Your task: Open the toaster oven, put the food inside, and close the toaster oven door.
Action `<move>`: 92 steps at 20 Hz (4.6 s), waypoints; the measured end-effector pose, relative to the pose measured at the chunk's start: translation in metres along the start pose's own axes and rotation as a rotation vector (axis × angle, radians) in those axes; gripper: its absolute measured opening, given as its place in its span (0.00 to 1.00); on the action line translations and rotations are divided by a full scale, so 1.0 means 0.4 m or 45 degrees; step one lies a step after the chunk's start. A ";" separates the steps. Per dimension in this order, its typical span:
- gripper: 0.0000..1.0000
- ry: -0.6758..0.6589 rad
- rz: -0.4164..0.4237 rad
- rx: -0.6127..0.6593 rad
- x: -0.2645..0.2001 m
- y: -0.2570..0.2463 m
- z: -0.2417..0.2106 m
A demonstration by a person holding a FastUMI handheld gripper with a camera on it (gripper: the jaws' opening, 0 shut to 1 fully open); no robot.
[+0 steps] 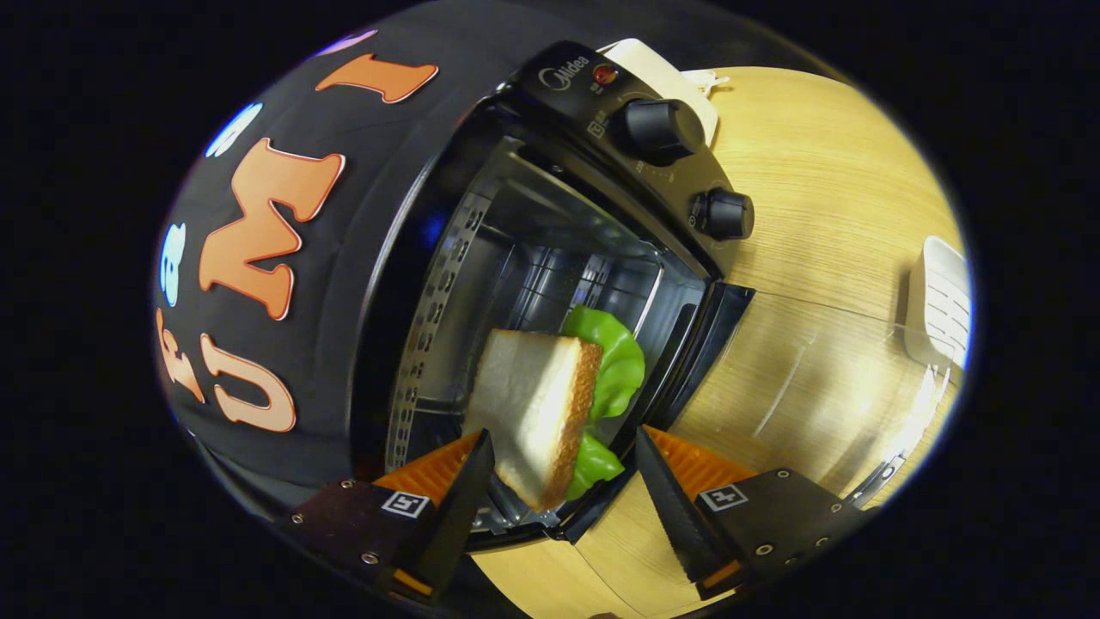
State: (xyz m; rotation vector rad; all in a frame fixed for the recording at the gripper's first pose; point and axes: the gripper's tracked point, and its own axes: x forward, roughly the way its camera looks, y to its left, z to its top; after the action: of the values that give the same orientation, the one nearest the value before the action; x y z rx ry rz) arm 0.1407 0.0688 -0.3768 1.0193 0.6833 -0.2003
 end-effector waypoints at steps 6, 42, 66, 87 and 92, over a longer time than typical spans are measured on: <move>0.99 0.051 0.055 -0.111 -0.127 -0.003 -0.088; 1.00 0.257 -0.378 -1.475 -0.302 -0.376 -0.168; 1.00 0.139 -0.339 -1.441 -0.356 -0.215 -0.085; 1.00 -0.091 -0.196 -1.415 -0.284 0.038 0.060; 1.00 -0.143 -0.113 -1.371 -0.272 0.088 0.054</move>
State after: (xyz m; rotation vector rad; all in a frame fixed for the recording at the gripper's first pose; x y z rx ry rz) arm 0.0816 0.0526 -0.2778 -0.0531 0.6074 0.0480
